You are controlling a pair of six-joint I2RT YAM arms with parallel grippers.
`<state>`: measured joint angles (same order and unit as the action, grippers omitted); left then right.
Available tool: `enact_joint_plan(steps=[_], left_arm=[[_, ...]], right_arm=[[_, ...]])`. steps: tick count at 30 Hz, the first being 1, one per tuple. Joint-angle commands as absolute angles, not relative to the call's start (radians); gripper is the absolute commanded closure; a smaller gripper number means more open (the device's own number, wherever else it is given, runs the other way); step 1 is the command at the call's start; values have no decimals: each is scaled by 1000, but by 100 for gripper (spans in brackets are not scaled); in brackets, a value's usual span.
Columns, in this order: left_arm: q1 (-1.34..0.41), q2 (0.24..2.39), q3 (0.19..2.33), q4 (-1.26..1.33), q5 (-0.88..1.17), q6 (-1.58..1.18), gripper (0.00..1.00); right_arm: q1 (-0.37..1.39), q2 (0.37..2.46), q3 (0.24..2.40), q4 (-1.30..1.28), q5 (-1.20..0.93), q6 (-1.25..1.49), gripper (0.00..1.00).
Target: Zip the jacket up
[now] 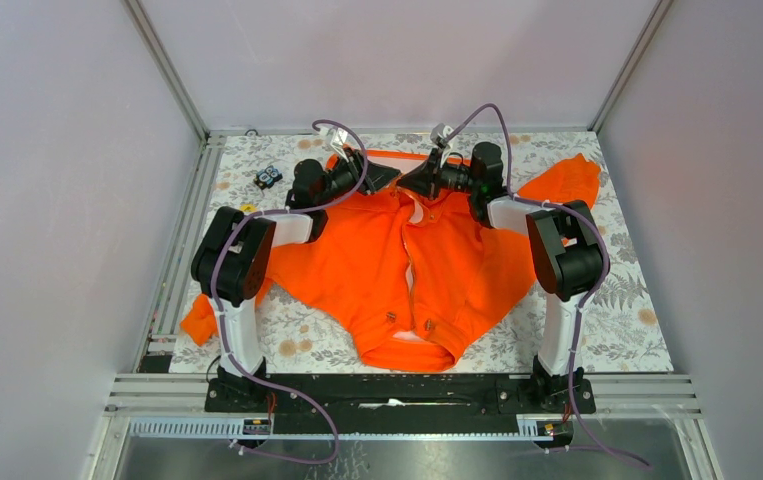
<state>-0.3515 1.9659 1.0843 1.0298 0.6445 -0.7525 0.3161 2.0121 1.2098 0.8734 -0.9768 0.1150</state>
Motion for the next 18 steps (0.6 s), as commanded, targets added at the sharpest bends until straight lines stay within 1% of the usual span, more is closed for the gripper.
enact_joint_plan(steps=[1, 5, 8, 10, 12, 16, 18], left_arm=[[-357, 1970, 1123, 1043, 655, -728, 54], [-357, 1966, 1126, 1008, 642, -709, 54], [-357, 1962, 1125, 992, 633, -692, 46], [-357, 1966, 1127, 991, 635, -689, 45], [-357, 1975, 1135, 990, 648, -692, 50], [-359, 1981, 1133, 1029, 663, -716, 65], [-360, 1989, 1140, 1037, 674, -728, 67]], right_arm=[[316, 1992, 1201, 945, -966, 119, 100], [316, 1990, 1201, 952, -965, 122, 100], [316, 1989, 1198, 954, -961, 122, 100], [316, 1988, 1197, 957, -960, 123, 100], [316, 1989, 1198, 957, -960, 123, 100], [316, 1990, 1198, 957, -960, 124, 100], [316, 1987, 1194, 961, -951, 124, 100]])
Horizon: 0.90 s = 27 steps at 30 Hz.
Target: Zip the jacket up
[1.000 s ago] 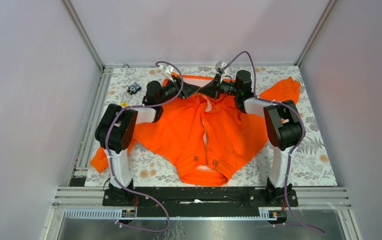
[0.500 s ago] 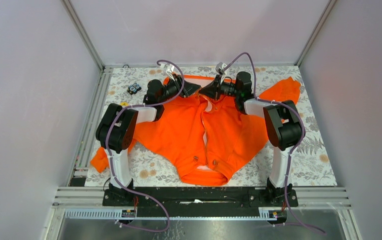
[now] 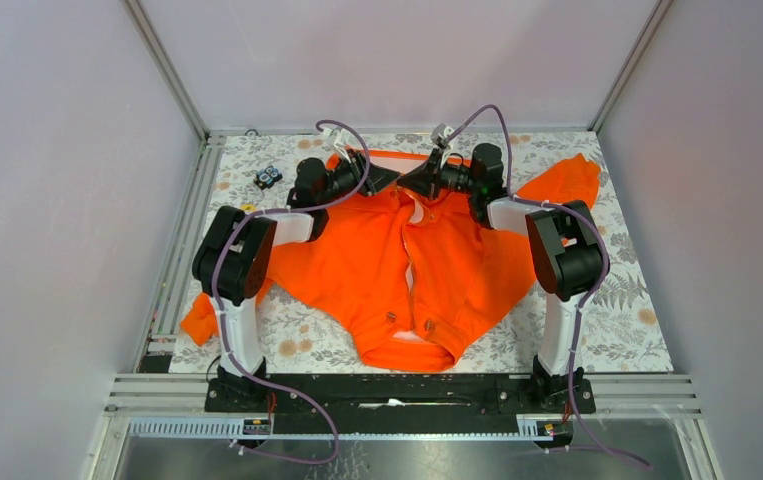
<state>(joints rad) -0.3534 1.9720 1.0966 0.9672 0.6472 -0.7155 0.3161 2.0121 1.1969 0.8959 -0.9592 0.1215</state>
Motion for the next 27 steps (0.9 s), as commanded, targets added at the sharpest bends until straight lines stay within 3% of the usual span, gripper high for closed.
enact_joint_plan(steps=[1, 8, 13, 16, 19, 23, 27], left_arm=[[-360, 1991, 1143, 1037, 679, -733, 67], [-362, 1998, 1153, 1013, 685, -726, 60], [-362, 2009, 1164, 1018, 698, -738, 77], [-362, 2008, 1163, 1021, 704, -735, 81], [-362, 1997, 1151, 1017, 694, -712, 100], [-362, 1982, 1139, 1012, 674, -682, 100], [-362, 1991, 1156, 997, 681, -679, 100]], right_arm=[[316, 1988, 1192, 963, -947, 124, 100], [316, 1983, 1179, 991, -926, 135, 100], [316, 1983, 1175, 1003, -917, 141, 100], [315, 1983, 1175, 1007, -905, 148, 100], [316, 1984, 1175, 1009, -870, 159, 99], [317, 1980, 1172, 972, -809, 165, 67], [318, 1928, 1144, 923, -716, 175, 22]])
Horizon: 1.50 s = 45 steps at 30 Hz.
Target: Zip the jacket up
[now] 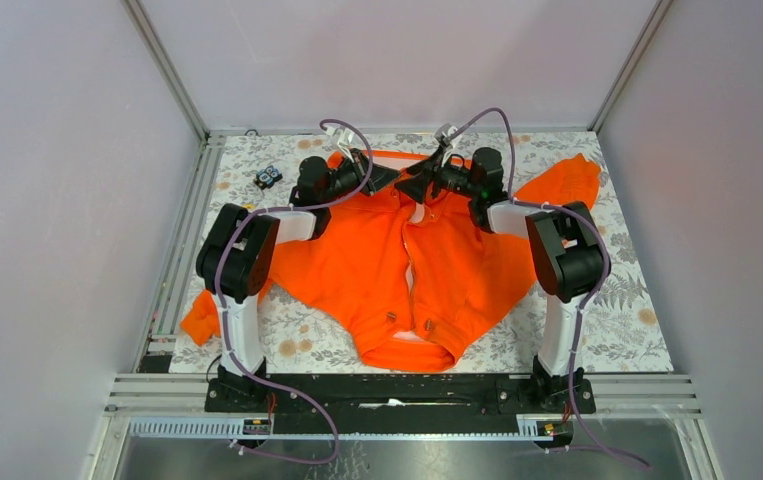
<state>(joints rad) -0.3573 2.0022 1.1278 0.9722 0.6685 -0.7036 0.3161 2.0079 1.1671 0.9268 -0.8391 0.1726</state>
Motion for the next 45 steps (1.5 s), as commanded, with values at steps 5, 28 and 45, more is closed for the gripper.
enact_joint_plan(steps=[5, 28, 45], left_arm=[[-355, 2010, 1163, 1009, 711, -700, 100], [-305, 2013, 1135, 1134, 754, -855, 100], [-305, 2023, 1138, 1167, 785, -877, 100]], right_arm=[[321, 1818, 1097, 773, -523, 221, 1], [550, 1893, 857, 1158, -129, 551, 28], [551, 2020, 935, 1341, -42, 587, 45]])
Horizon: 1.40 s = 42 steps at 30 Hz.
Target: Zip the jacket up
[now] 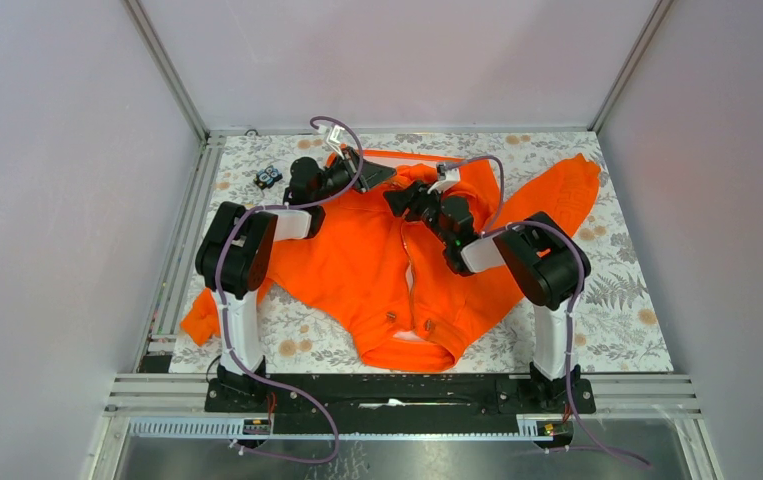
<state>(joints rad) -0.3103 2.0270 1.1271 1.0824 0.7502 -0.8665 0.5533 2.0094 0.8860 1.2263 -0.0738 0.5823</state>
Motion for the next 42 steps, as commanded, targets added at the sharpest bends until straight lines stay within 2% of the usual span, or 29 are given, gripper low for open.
enact_joint_plan(steps=[1, 11, 15, 18, 21, 24, 31, 38, 42], left_arm=[[-304, 2025, 1139, 1167, 787, -877, 100], [-305, 2030, 1142, 1174, 794, -884, 100], [-305, 2030, 1144, 1164, 790, -877, 100], [-305, 2029, 1142, 1161, 787, -872, 100], [-303, 2015, 1130, 1148, 765, -847, 100], [-292, 1981, 1098, 1116, 726, -806, 100], [-248, 1943, 1035, 1108, 656, -776, 100], [-244, 1972, 1046, 1187, 697, -850, 100], [-251, 1903, 1043, 1114, 657, -779, 100]], right_arm=[[550, 2021, 934, 1350, -46, 588, 46], [550, 2034, 952, 1368, -44, 564, 51], [551, 2038, 957, 1370, -38, 567, 59], [550, 2031, 948, 1384, -39, 574, 71], [551, 1998, 922, 1327, -30, 579, 99], [551, 1933, 854, 1213, 52, 624, 100], [513, 1839, 709, 1143, 119, 841, 100], [475, 1943, 810, 1089, -101, 874, 100], [462, 1918, 881, 861, -132, 768, 100]])
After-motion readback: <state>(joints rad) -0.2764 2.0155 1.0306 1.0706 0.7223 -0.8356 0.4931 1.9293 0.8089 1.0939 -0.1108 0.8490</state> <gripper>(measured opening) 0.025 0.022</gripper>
